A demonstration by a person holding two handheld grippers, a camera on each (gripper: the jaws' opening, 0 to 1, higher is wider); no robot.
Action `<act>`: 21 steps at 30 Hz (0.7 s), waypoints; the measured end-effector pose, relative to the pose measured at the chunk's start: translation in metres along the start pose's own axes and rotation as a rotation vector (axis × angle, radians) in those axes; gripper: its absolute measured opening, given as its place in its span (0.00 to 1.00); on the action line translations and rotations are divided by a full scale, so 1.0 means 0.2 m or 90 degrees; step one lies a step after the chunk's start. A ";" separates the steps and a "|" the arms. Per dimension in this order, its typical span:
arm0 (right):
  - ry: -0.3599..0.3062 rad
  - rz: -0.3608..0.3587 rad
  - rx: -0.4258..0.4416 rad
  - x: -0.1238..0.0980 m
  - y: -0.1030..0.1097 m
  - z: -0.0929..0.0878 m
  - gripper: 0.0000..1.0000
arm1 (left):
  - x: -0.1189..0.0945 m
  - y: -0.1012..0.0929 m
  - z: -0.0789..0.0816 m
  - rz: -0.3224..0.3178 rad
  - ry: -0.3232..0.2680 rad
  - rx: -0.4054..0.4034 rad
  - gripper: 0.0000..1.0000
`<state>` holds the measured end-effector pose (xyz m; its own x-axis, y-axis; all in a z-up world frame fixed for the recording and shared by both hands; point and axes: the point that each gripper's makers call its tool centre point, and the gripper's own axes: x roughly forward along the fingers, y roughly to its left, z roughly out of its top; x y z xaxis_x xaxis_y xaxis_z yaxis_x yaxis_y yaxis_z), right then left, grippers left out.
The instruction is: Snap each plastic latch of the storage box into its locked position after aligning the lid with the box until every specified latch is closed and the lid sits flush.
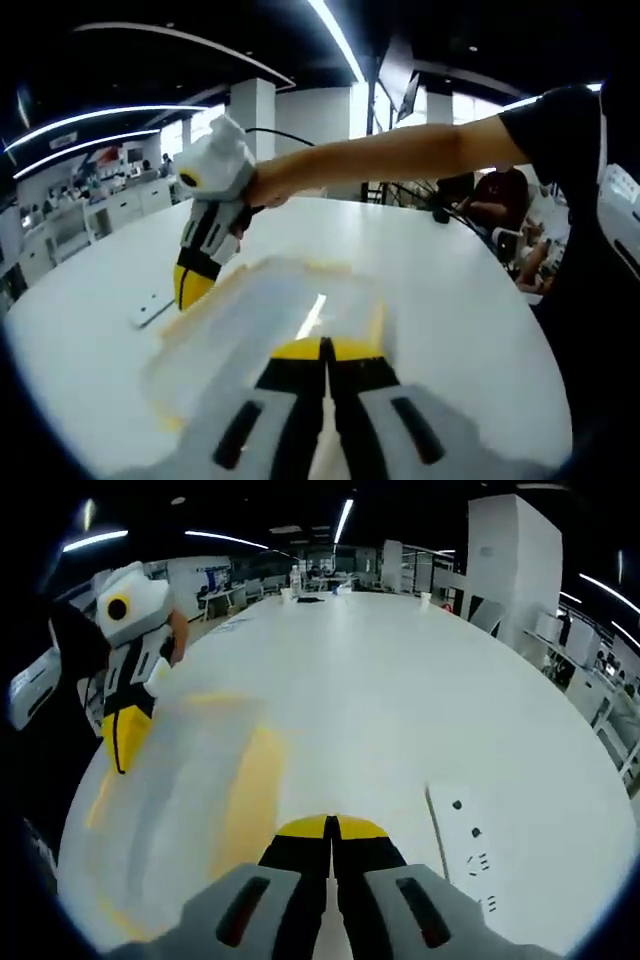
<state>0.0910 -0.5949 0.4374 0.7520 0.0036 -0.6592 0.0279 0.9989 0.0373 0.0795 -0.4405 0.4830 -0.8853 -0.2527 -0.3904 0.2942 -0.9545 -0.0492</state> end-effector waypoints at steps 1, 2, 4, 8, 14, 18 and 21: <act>0.010 0.014 -0.005 0.01 0.01 0.00 0.00 | 0.00 0.00 0.00 -0.001 -0.002 -0.001 0.00; 0.012 0.020 -0.007 0.02 0.02 0.00 0.00 | 0.00 0.00 0.00 -0.002 -0.004 -0.003 0.00; 0.017 0.030 -0.010 0.04 0.03 0.00 0.00 | 0.00 0.00 0.00 -0.003 -0.007 -0.006 0.00; 0.031 0.055 -0.021 0.07 0.07 0.01 0.00 | 0.00 0.00 0.00 -0.008 -0.008 -0.008 0.00; 0.043 0.065 -0.033 0.10 0.10 0.01 0.00 | 0.01 -0.01 0.00 -0.010 -0.006 -0.004 0.00; 0.050 0.062 -0.037 0.10 0.10 0.01 0.00 | 0.01 -0.01 0.01 -0.010 -0.007 -0.006 0.00; 0.059 0.060 -0.042 0.11 0.09 0.00 0.00 | 0.02 -0.01 0.01 -0.010 -0.006 -0.005 0.00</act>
<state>0.1079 -0.5759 0.4237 0.6856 0.0992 -0.7212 -0.0855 0.9948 0.0555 0.0755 -0.4399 0.4830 -0.8930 -0.2391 -0.3813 0.2831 -0.9570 -0.0629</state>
